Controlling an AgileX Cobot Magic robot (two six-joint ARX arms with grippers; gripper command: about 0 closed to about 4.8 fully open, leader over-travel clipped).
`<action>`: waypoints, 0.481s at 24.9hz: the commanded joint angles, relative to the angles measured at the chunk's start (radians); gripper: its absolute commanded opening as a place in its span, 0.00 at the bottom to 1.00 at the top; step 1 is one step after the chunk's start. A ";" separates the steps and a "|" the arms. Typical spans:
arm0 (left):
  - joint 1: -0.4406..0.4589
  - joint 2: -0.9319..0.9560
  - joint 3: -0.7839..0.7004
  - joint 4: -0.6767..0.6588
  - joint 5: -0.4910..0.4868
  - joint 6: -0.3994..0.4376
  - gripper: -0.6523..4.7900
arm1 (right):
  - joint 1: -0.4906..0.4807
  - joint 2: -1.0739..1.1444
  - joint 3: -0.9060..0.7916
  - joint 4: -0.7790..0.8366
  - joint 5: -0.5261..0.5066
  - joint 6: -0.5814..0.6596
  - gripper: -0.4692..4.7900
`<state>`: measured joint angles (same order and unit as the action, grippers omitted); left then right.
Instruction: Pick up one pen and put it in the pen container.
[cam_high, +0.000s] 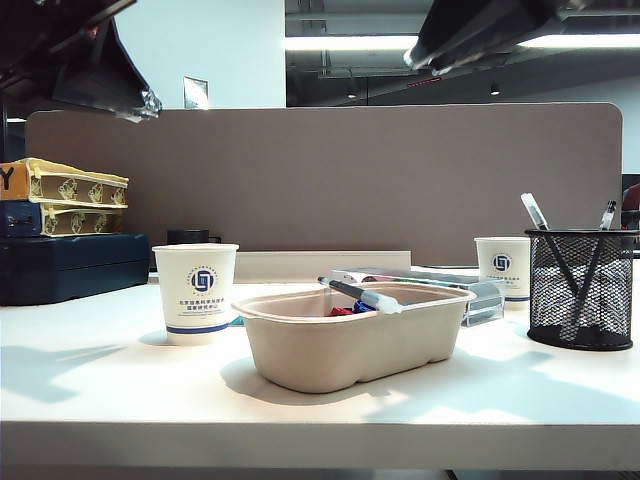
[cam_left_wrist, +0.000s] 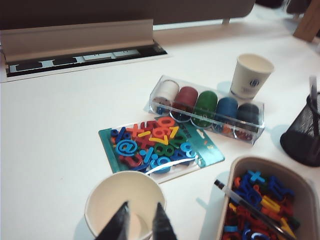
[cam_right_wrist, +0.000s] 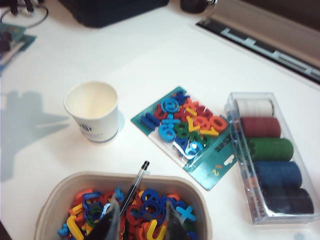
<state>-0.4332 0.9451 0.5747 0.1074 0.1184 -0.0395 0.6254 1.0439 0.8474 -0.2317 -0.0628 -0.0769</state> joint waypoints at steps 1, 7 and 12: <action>0.002 0.004 0.003 -0.005 -0.010 0.017 0.23 | 0.015 0.040 0.024 0.007 0.020 -0.003 0.31; 0.002 0.081 0.034 -0.010 -0.002 0.013 0.23 | 0.020 0.155 0.085 -0.012 0.033 -0.002 0.31; 0.002 0.157 0.120 -0.066 -0.002 0.006 0.23 | 0.027 0.210 0.122 -0.043 0.045 0.002 0.31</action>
<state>-0.4332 1.0878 0.6724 0.0612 0.1120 -0.0315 0.6495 1.2484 0.9588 -0.2668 -0.0212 -0.0761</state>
